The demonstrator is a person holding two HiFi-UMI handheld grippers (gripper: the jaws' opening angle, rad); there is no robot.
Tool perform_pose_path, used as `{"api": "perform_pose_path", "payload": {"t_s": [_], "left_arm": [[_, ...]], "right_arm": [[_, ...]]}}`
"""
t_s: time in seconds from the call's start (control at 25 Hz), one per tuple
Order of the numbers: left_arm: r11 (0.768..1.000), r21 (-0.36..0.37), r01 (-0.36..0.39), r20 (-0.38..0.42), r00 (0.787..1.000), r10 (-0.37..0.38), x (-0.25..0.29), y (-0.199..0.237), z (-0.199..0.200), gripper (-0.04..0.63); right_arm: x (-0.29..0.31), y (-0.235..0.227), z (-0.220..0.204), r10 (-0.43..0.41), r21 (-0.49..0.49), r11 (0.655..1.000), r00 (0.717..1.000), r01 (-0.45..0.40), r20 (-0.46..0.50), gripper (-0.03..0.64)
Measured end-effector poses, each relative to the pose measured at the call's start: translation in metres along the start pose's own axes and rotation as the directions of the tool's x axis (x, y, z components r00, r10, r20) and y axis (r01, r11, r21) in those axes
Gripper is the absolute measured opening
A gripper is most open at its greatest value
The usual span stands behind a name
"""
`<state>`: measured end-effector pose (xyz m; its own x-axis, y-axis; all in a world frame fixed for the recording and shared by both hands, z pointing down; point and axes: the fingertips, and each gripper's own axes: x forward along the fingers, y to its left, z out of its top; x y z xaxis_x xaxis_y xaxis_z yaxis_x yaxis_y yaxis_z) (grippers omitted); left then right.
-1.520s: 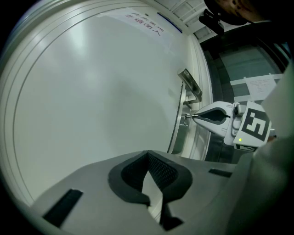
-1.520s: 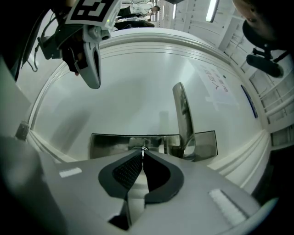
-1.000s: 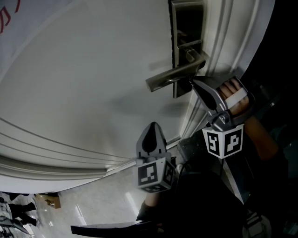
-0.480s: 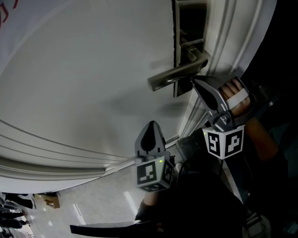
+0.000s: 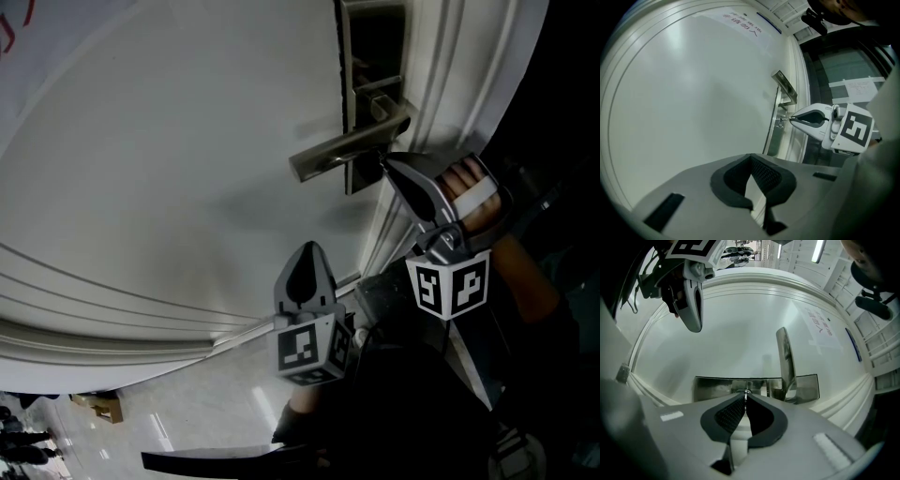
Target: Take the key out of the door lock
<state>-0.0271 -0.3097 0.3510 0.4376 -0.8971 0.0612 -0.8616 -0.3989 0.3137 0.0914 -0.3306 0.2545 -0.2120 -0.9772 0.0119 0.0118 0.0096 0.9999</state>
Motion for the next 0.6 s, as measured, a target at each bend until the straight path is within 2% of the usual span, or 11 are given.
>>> {"api": "perform_pose_path", "payload": {"t_s": [0.36,0.6], "left_arm": [[0.999,-0.018,-0.046,-0.004,0.999,0.046,-0.0041,0.0078,0.0052,0.000],[0.999,-0.012,-0.031,-0.006,0.999,0.031,-0.0023,0.0077,0.0017,0.000]], "right_arm": [[0.0000,-0.0001,0.0001,0.004,0.002,1.000,1.000,-0.004,-0.004,0.012],[-0.0013,0.0000,-0.0001,0.005,0.008,1.000,1.000,-0.005,-0.005,0.012]]}}
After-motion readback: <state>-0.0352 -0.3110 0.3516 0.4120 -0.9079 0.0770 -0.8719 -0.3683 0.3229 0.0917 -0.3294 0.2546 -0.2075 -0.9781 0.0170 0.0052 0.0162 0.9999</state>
